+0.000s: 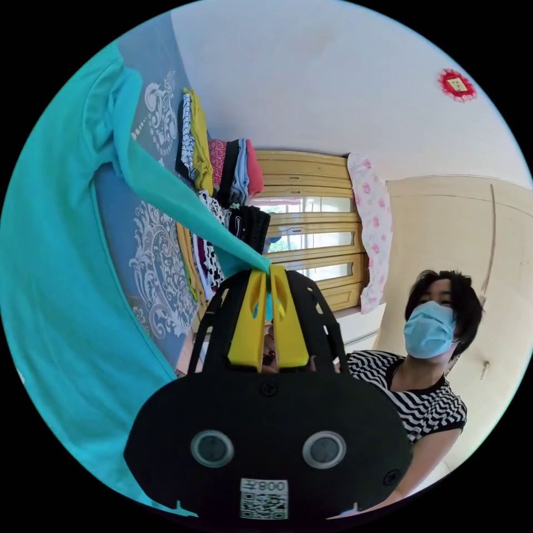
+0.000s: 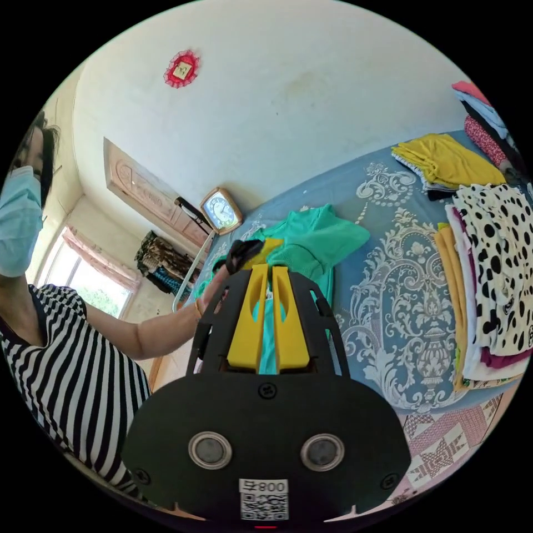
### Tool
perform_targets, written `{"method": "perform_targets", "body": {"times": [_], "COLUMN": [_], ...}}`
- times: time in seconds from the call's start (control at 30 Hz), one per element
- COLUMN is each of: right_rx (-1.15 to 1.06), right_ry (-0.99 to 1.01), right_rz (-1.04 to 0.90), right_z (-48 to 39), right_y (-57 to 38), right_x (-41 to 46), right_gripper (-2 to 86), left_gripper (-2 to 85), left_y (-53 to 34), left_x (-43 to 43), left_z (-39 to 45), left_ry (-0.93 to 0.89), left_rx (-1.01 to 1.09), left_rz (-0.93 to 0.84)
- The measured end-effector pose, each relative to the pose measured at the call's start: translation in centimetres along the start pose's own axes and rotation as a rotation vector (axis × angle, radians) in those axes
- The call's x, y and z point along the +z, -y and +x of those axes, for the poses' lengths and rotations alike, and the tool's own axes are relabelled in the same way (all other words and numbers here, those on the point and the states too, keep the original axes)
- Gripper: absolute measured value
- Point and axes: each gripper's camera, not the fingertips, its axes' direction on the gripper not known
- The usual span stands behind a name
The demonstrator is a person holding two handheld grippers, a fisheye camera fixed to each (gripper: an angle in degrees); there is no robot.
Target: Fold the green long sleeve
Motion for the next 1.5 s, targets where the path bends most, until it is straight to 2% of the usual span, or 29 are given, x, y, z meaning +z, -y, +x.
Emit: {"method": "perform_targets", "body": {"times": [0.23,0.43,0.63,0.93,1.1,1.27,1.5], "right_rx": [0.304,0.406,0.422,0.329,0.287,0.295,0.215], "right_ry": [0.504,0.715,0.86,0.861,0.802,0.82,0.678], "right_rz": [0.017,0.044,0.059,0.027,-0.063,-0.157,-0.282], "right_z": [9.1,12.3,13.0,9.1,5.1,2.5,-1.4], "right_y": [-1.9,-0.4,1.3,2.6,3.0,3.7,6.2], "right_x": [5.9,11.5,15.3,19.1,24.3,32.2,41.9], "right_gripper": [6.0,9.9,9.5,3.8,3.2,2.7,2.6], "left_gripper": [1.5,1.5,1.5,1.4,1.4,1.4,1.3], "left_y": [-1.0,-1.6,-1.9,-1.6,-1.1,-0.7,-0.1], "left_x": [-6.4,-8.6,-9.8,-13.9,-18.9,-23.9,-30.1], "left_z": [3.2,4.8,5.5,8.8,12.5,14.8,15.6], "left_ry": [-0.018,-0.062,-0.065,0.017,0.235,0.424,0.644], "left_rx": [0.006,-0.004,-0.025,-0.022,-0.019,-0.063,-0.151], "left_rz": [0.052,0.052,0.038,-0.011,-0.131,-0.176,-0.207]}}
